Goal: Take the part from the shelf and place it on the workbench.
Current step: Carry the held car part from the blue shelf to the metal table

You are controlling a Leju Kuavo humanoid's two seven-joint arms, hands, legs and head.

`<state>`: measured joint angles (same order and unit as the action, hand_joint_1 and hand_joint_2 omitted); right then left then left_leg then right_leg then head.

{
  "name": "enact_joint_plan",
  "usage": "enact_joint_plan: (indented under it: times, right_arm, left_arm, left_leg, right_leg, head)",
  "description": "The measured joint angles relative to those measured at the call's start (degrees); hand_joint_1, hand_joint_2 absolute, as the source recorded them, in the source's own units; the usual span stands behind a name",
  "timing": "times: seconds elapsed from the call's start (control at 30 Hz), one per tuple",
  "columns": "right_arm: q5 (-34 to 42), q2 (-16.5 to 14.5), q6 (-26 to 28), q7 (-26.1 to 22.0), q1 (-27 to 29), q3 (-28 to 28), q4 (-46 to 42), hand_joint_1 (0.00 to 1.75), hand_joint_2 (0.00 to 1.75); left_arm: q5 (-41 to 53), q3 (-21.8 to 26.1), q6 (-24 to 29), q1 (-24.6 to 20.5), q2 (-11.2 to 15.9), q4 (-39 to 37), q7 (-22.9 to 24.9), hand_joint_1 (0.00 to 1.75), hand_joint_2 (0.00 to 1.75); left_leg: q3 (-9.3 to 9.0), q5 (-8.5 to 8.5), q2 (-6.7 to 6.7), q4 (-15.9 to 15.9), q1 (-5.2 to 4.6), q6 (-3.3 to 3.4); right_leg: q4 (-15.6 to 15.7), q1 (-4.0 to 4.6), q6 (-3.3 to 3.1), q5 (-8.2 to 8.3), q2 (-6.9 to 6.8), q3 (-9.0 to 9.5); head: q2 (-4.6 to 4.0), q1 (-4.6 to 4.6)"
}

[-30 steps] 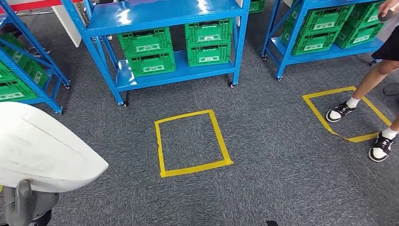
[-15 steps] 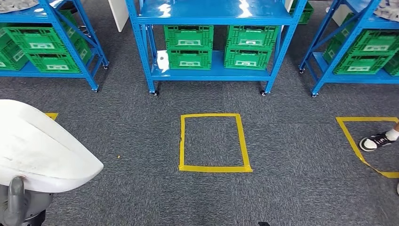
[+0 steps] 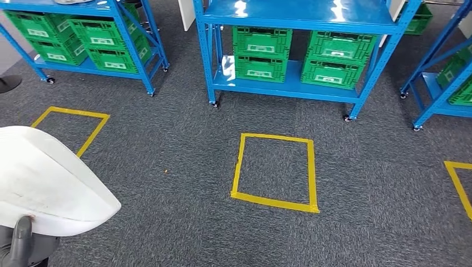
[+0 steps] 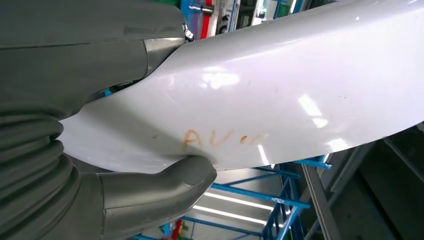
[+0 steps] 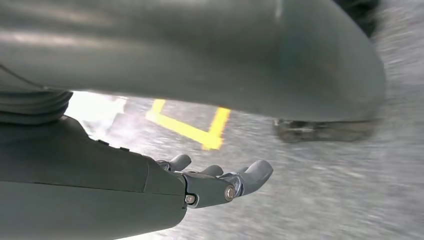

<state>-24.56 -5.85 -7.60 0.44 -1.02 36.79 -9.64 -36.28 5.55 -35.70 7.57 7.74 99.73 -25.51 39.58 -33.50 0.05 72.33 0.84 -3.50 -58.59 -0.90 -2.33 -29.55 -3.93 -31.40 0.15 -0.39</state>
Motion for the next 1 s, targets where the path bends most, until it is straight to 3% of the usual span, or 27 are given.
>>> enact_joint_plan:
  times: [0.07,0.13,0.17,0.23,0.3,0.37,0.43,0.47,0.5,0.53,0.6,0.67,0.73,0.77,0.8,0.87,0.9,0.93,0.97,1.0]
  right_arm:
    - [0.58,0.00,0.01,-1.94,-0.18,0.00,0.00,0.00,0.00]
    - [0.83,0.10,0.44,-2.66,-0.27,0.03,0.00,0.00,0.00]
    - [0.98,0.20,0.75,-2.75,-0.29,0.06,0.00,0.00,0.00]
    - [1.30,0.51,1.18,-2.52,-0.37,0.13,-0.01,0.00,0.00]
    - [1.06,0.90,1.04,-1.83,-0.33,0.15,-0.02,0.00,0.00]
    - [-0.98,1.45,0.75,-0.34,-0.10,-0.10,-0.02,0.00,0.00]
    - [-3.15,2.19,0.33,0.81,0.25,-0.60,-0.01,0.00,0.00]
    - [-3.69,2.56,0.02,0.77,0.45,-0.80,0.00,0.00,0.00]
    - [-3.91,3.00,-0.34,0.38,0.62,-0.91,0.00,0.00,0.00]
    - [-4.12,3.41,-0.66,-0.14,0.73,-1.02,0.00,0.00,0.00]
    - [-4.36,4.12,-0.86,-0.93,0.80,-1.27,0.00,0.00,0.00]
    - [-4.27,4.49,-0.64,-0.90,0.56,-1.40,-0.01,0.00,0.00]
    - [-4.15,4.60,-0.38,-0.53,0.11,-1.42,-0.02,0.00,0.00]
    - [-4.12,4.61,-0.32,-0.40,-0.07,-1.42,-0.02,0.00,0.00]
    - [-4.08,4.62,-0.30,-0.33,-0.13,-1.42,-0.02,0.00,0.00]
    - [-4.06,4.63,-0.31,-0.21,-0.02,-1.42,-0.01,0.00,0.00]
    - [-4.05,4.64,-0.29,-0.06,0.10,-1.42,-0.01,0.00,0.00]
    - [-3.97,4.66,-0.23,0.25,0.18,-1.42,0.00,0.00,0.00]
    - [-3.85,4.67,-0.15,0.69,0.21,-1.42,0.00,0.00,0.00]
    - [-3.67,4.67,-0.07,1.20,0.19,-1.42,0.00,0.00,0.00]
  left_arm:
    - [0.80,-0.47,0.23,-0.01,0.54,-0.09,-0.86,1.75,1.75]
    - [1.29,-0.79,0.12,-0.03,0.89,-0.24,-1.89,1.75,1.75]
    - [1.59,-0.93,0.09,0.07,0.94,-0.33,-2.38,1.75,1.75]
    - [2.29,-1.26,0.16,0.72,0.74,-0.33,-3.17,1.75,1.75]
    - [3.12,-1.56,0.41,1.42,0.22,0.12,-3.73,1.75,1.75]
    - [4.65,-1.69,1.16,2.22,-0.99,1.12,-4.32,1.75,1.75]
    - [6.15,-1.33,2.00,4.12,-2.61,2.80,-5.13,1.75,1.75]
    - [6.46,-0.82,2.11,5.37,-3.33,3.72,-5.68,1.75,1.75]
    - [6.50,-0.06,1.87,6.54,-3.94,4.52,-6.17,1.75,1.75]
    - [6.43,0.85,1.38,7.45,-4.56,5.18,-6.56,1.75,1.75]
    - [6.34,2.68,-0.05,8.15,-5.76,6.09,-6.78,1.75,1.75]
    - [6.33,3.79,-1.26,7.98,-6.89,6.50,-6.26,1.75,1.75]
    - [6.32,4.46,-1.82,7.79,-7.72,6.65,-5.59,1.75,1.75]
    - [6.31,4.78,-1.91,7.72,-7.98,6.69,-5.39,1.75,1.75]
    - [6.30,5.06,-1.96,7.55,-8.16,6.73,-5.24,1.75,1.75]
    - [6.29,5.36,-2.04,7.09,-8.44,6.77,-5.09,1.75,1.75]
    - [6.29,5.38,-2.12,6.92,-8.57,6.75,-5.04,1.75,1.75]
    - [6.29,5.41,-2.30,6.88,-8.71,6.72,-5.00,1.75,1.75]
    - [6.29,5.49,-2.58,6.89,-8.86,6.69,-4.90,1.75,1.75]
    - [6.29,5.63,-2.88,6.91,-9.02,6.67,-4.75,1.75,1.75]
  left_leg:
    - [-4.43,3.27,2.24,-7.84,-0.03,0.25]
    - [-7.26,4.79,4.15,-13.06,-0.32,1.00]
    - [-7.32,4.78,4.22,-13.62,-0.51,1.44]
    - [-7.10,5.09,2.78,-13.79,-0.51,2.24]
    - [-7.29,5.48,1.46,-14.25,-0.25,3.03]
    - [-7.29,5.81,0.05,-14.39,-0.17,3.59]
    - [-7.15,5.90,-1.55,-14.27,-0.30,3.79]
    - [-7.12,5.89,-2.39,-14.18,-0.36,3.81]
    - [-7.12,5.86,-3.26,-14.07,-0.38,3.80]
    - [-7.12,5.83,-4.15,-13.94,-0.38,3.78]
    - [-6.92,5.73,-5.91,-13.55,-0.40,3.53]
    - [-6.46,5.75,-7.48,-13.36,-0.35,2.86]
    - [-5.98,6.06,-8.72,-13.61,-0.20,1.99]
    - [-5.72,5.96,-8.07,-13.42,-0.22,1.66]
    - [-5.16,5.25,-6.55,-12.45,-0.28,1.37]
    - [-2.73,1.89,-2.35,-7.10,-0.34,0.86]
    - [-1.01,-0.10,-1.17,-3.33,-0.24,0.57]
    - [0.42,-1.46,-0.66,-0.11,-0.10,0.34]
    - [1.03,-1.76,-0.44,1.49,0.02,0.17]
    - [0.55,-0.98,-0.24,0.93,0.12,0.07]
  right_leg:
    - [-0.11,0.09,0.33,-0.21,-1.39,0.19]
    - [-0.24,0.33,0.99,-0.46,-2.53,0.44]
    - [-0.21,0.44,1.37,-0.51,-3.08,0.59]
    - [-0.06,0.32,2.19,-0.64,-3.84,1.01]
    - [-1.72,0.09,2.86,-2.14,-1.49,0.66]
    - [-7.99,-0.05,3.16,-5.71,2.23,-2.10]
    - [-14.97,-0.01,3.21,-8.29,3.59,-5.54]
    - [-16.09,0.02,3.16,-8.01,3.76,-6.26]
    - [-14.87,0.03,3.04,-6.58,3.94,-5.91]
    - [-11.63,0.02,2.86,-4.39,4.50,-4.60]
    - [-3.96,-0.09,2.48,-1.01,7.15,-1.36]
    - [-0.59,0.01,2.25,-0.36,8.49,0.03]
    - [-0.24,0.13,1.78,-0.23,7.06,0.18]
    - [0.07,0.06,1.37,0.00,6.33,0.32]
    - [0.38,-0.07,0.95,0.23,5.50,0.47]
    - [0.74,-0.15,0.40,0.43,3.79,0.60]
    - [0.74,-0.11,0.29,0.38,2.90,0.59]
    - [0.72,-0.08,0.27,0.33,1.99,0.57]
    - [0.71,-0.07,0.29,0.27,1.11,0.58]
    - [0.70,-0.08,0.38,0.19,0.25,0.64]
  head:
    - [0.00,0.00]
    - [0.00,0.06]
    - [0.00,0.09]
    - [0.00,0.11]
    - [0.00,0.16]
    - [0.00,0.30]
    - [0.00,0.38]
    - [0.00,0.38]
    - [0.00,0.39]
    - [0.00,0.39]
    - [0.00,0.38]
    - [0.00,0.37]
    - [0.00,0.38]
    - [0.00,0.34]
    - [0.00,0.24]
    - [0.00,0.01]
    - [0.00,-0.07]
    - [0.00,-0.07]
    - [0.00,-0.07]
    - [0.00,-0.07]
